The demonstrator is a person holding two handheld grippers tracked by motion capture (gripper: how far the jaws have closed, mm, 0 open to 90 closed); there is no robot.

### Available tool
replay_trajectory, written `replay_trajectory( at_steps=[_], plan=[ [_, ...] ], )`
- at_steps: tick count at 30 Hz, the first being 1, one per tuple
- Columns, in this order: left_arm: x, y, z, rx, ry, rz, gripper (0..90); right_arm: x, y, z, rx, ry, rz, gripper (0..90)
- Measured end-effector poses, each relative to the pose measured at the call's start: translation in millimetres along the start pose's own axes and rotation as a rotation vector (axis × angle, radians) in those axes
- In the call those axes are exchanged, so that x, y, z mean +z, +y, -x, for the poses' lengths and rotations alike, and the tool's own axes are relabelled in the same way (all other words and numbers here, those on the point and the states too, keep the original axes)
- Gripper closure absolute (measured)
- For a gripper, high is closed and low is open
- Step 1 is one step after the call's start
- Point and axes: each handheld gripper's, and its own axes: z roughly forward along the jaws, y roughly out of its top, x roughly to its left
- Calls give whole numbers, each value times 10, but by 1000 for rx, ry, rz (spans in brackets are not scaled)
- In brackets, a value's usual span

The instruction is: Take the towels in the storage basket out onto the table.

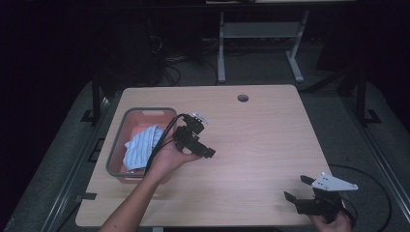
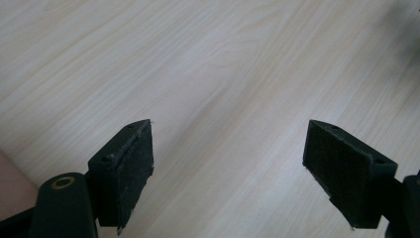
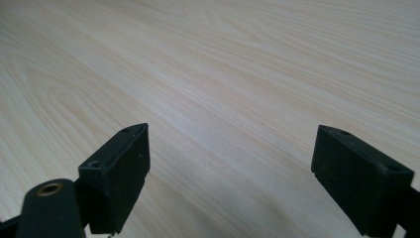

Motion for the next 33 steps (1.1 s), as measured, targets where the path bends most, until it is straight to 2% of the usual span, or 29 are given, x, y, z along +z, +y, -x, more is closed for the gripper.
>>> replay_trajectory(
  at_steps=[5, 10, 15, 19, 20, 23, 26, 33],
  plan=[
    [-94, 1, -111, -29, 1, 13, 200, 1, 3, 3, -5, -2, 1, 146],
    [-236, -39, -270, -56, 24, 27, 201, 6, 5, -1, -2, 0, -3, 146],
    [-319, -69, -349, -81, 36, 44, 202, 13, 8, -7, 2, 0, -5, 146],
    [-394, -119, -444, -103, 42, 53, 203, 18, 13, -12, -4, 1, -10, 146],
    [-433, -154, -495, -117, 54, 65, 207, 15, 16, -10, -8, -1, -5, 146],
    [-467, -193, -550, -128, 66, 58, 209, 17, 15, -7, -6, -1, -3, 146],
    [-542, -277, -666, -156, 91, 62, 214, 26, 13, -11, -5, 3, -12, 146],
    [-617, -406, -812, -198, 107, 71, 217, 34, 15, -11, -9, 3, -12, 146]
  ],
)
